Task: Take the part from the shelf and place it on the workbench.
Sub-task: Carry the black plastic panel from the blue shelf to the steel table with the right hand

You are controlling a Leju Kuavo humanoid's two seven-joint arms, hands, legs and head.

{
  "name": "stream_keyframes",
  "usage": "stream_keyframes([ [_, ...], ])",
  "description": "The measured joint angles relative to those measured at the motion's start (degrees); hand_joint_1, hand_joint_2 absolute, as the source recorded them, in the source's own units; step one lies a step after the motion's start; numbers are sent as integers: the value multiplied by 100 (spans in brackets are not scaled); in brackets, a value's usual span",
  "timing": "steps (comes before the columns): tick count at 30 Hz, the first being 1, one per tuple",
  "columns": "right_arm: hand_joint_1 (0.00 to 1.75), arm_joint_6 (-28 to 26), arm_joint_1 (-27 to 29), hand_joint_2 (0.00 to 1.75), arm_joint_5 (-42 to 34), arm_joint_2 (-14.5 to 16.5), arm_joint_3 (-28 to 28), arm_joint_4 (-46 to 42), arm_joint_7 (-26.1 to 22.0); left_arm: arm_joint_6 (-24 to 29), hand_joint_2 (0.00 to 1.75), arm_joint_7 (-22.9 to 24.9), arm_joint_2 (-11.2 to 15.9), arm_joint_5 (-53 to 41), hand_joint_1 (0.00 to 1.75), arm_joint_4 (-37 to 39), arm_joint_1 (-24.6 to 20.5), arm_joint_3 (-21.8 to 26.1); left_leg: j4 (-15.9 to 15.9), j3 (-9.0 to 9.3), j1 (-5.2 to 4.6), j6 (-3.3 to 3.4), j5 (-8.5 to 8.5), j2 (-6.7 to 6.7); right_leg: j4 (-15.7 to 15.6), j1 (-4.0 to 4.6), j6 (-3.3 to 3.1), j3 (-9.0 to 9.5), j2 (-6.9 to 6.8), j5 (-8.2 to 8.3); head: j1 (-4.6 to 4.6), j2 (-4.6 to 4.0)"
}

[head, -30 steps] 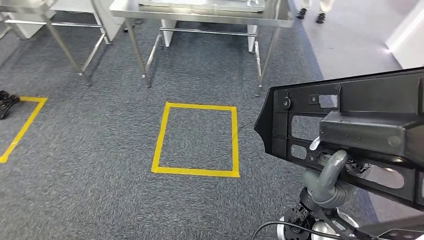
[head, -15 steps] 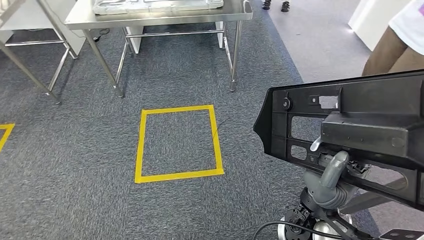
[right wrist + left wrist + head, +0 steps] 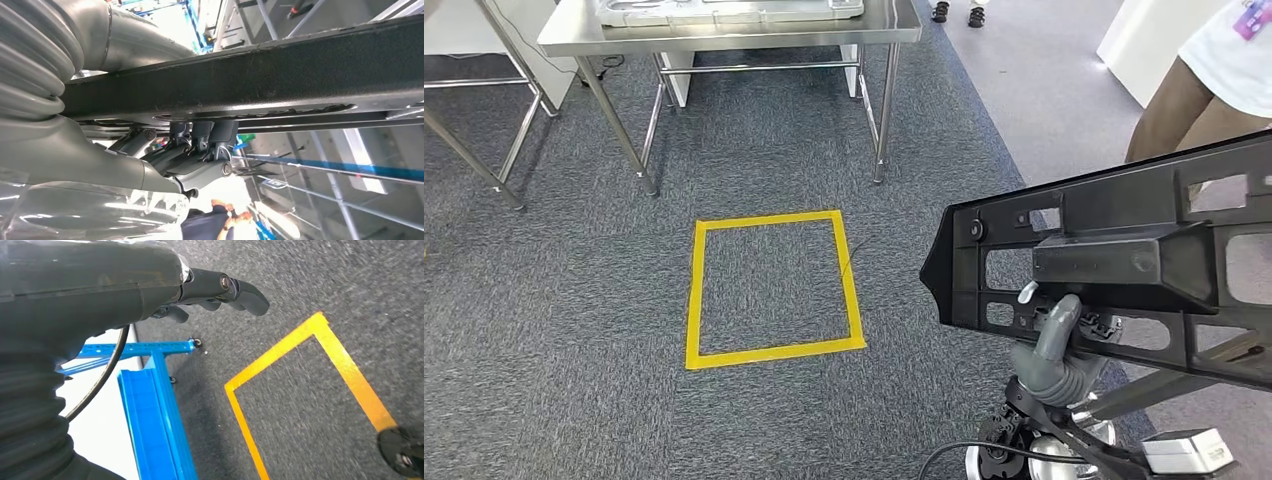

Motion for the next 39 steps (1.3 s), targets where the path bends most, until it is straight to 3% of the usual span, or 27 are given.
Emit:
stream_keyframes([
  [2, 175, -12, -15, 175, -7, -4, -1, 46, 0, 26, 175, 24, -1, -4, 0, 0, 0, -1, 8, 53, 1, -32, -69, 7, -676, -6, -13, 326, -45, 404, 1, 0],
  [4, 175, -24, -37, 175, -11, -6, 1, 83, 0, 48, 175, 43, -1, -9, 0, 0, -2, -3, 13, 98, -21, -91, -147, 16, -1353, 18, -61, 678, -116, 577, 1, 0],
  [5, 175, -34, -46, 175, -13, -7, 1, 98, 0, 58, 175, 54, -1, -11, 0, 0, -2, -3, 10, 115, -31, -126, -182, 24, -1502, 34, -98, 759, -137, 555, 1, 0],
  [9, 175, -82, -51, 175, -15, -11, 2, 131, 0, 101, 175, 96, 1, -15, 0, -3, -16, -5, 90, 207, -22, -262, -299, 60, -1590, 40, -258, 912, -70, 419, -1, 0],
  [10, 175, -87, -54, 175, -14, -11, 6, 136, 0, 109, 175, 101, 2, -16, 0, -4, -18, -7, 309, 109, -15, -287, -366, 48, -1615, 31, -293, 987, -59, 387, -1, 0],
  [11, 175, -90, -55, 175, -13, -12, 10, 145, 0, 115, 175, 106, 2, -16, 0, -4, -11, -7, 663, -103, -7, -303, -455, 27, -1631, 27, -321, 1063, -54, 343, -2, 0],
  [13, 175, -101, -51, 175, -12, -14, 16, 174, 0, 120, 175, 113, 2, -16, 0, -4, 9, -7, 1499, -710, -7, -316, -614, 8, -1637, 39, -358, 1204, -35, 221, -3, 0],
  [14, 175, -105, -45, 175, -11, -15, 17, 190, 0, 122, 175, 116, 2, -16, 0, -4, 26, -7, 1751, -971, -7, -313, -570, 6, -1638, 47, -364, 1290, -14, 145, -4, 0],
  [15, 175, -108, -42, 175, -11, -16, 17, 203, 0, 123, 175, 120, 2, -16, 0, -3, 47, -6, 1777, -1136, -8, -299, -388, 5, -1642, 54, -366, 1393, 12, 62, -4, 0],
  [16, 175, -109, -40, 175, -11, -16, 17, 214, 0, 123, 175, 121, 2, -16, 0, -3, 66, -6, 1567, -1194, -14, -271, -79, 0, -1649, 63, -365, 1514, 38, -29, -4, 0],
  [17, 175, -108, -38, 175, -11, -16, 17, 222, 0, 124, 175, 122, 2, -16, 0, -2, 85, -6, 1201, -1174, -26, -224, 291, -8, -1664, 69, -361, 1641, 59, -128, -4, 0],
  [18, 175, -108, -38, 175, -10, -19, 16, 233, 0, 125, 175, 122, 6, -15, 0, -1, 102, -7, 909, -1110, -48, -171, 553, -19, -1689, 75, -348, 1751, 76, -217, -3, 0],
  [19, 175, -114, -37, 175, -6, -23, 16, 246, 1, 127, 175, 126, 10, -15, 0, 1, 112, -7, 661, -1022, -79, -119, 689, -25, -1723, 75, -318, 1842, 93, -292, -3, 0],
  [21, 175, -135, -36, 175, 18, -33, 19, 265, 2, 131, 175, 146, 18, -16, 0, 4, 101, -8, 474, -836, -136, -40, 526, -27, -1795, 51, -233, 1977, 108, -359, -3, 0],
  [22, 175, -149, -43, 175, 39, -36, 25, 266, 4, 133, 175, 166, 19, -17, 0, 4, 84, -8, 357, -720, -145, -11, 420, -28, -1731, 41, -188, 1995, 108, -300, -4, 0],
  [24, 175, -174, -65, 175, 85, -46, 34, 256, 8, 134, 175, 203, 17, -16, 0, 4, 63, -8, 148, -460, -106, 23, 267, -43, -1169, 33, -127, 1744, 74, 30, -3, 0],
  [25, 175, -185, -77, 175, 105, -56, 37, 252, 10, 137, 175, 217, 16, -16, 0, 4, 60, -8, 46, -308, -77, 38, 213, -51, -740, 29, -96, 1464, 57, 209, -3, 0],
  [26, 175, -196, -77, 175, 119, -71, 37, 251, 11, 140, 175, 227, 15, -15, 0, 4, 60, -8, -44, -154, -49, 45, 153, -55, -337, 17, -66, 1137, 42, 284, -3, 0],
  [27, 175, -203, -77, 175, 132, -87, 36, 253, 16, 149, 175, 240, 14, -14, 0, 4, 61, -8, -108, 2, -31, 47, 81, -59, -62, 6, -30, 823, 35, 214, -3, 0],
  [28, 175, -209, -76, 175, 145, -103, 35, 258, 23, 169, 175, 258, 10, -10, 0, 5, 64, -7, -160, 167, -13, 37, -4, -68, 81, -10, 8, 547, 31, -2, -3, 0],
  [30, 175, -215, -91, 175, 188, -135, 34, 269, 50, 239, 175, 303, -9, 3, 0, 6, 77, 2, -230, 515, 31, -11, -209, -90, -17, -44, 79, 155, 13, -521, -2, 0],
  [31, 175, -215, -105, 175, 213, -152, 34, 277, 68, 279, 175, 320, -21, 9, 0, 7, 83, 8, -245, 688, 60, -40, -328, -99, -217, -59, 107, 36, -3, -620, -2, 0],
  [32, 175, -221, -117, 175, 233, -173, 34, 291, 90, 310, 175, 328, -32, 13, 0, 7, 89, 14, -251, 853, 89, -71, -457, -104, -507, -73, 125, -43, -26, -476, -2, 0],
  [35, 175, -250, -148, 175, 255, -252, 32, 385, 139, 360, 175, 331, -48, 16, 0, 14, 96, 25, -249, 1241, 112, -202, -869, -100, -1241, -75, 82, -153, -134, 1000, -4, 0],
  [36, 175, -257, -162, 175, 256, -273, 31, 413, 148, 369, 175, 333, -49, 17, 0, 16, 86, 28, -272, 1338, 105, -255, -952, -91, -1278, -67, 29, -161, -144, 1265, -2, 0],
  [38, 175, -245, -222, 175, 259, -292, 32, 427, 166, 386, 175, 337, -49, 17, 0, 17, 33, 31, -104, 1331, 107, -331, -860, -79, -1219, -58, -84, -107, -96, 1136, -2, 0],
  [39, 175, -227, -260, 175, 259, -296, 35, 427, 194, 394, 175, 339, -49, 18, 0, 17, 7, 31, 178, 1191, 117, -347, -705, -80, -1244, -63, -133, -46, -83, 1070, 2, 0],
])
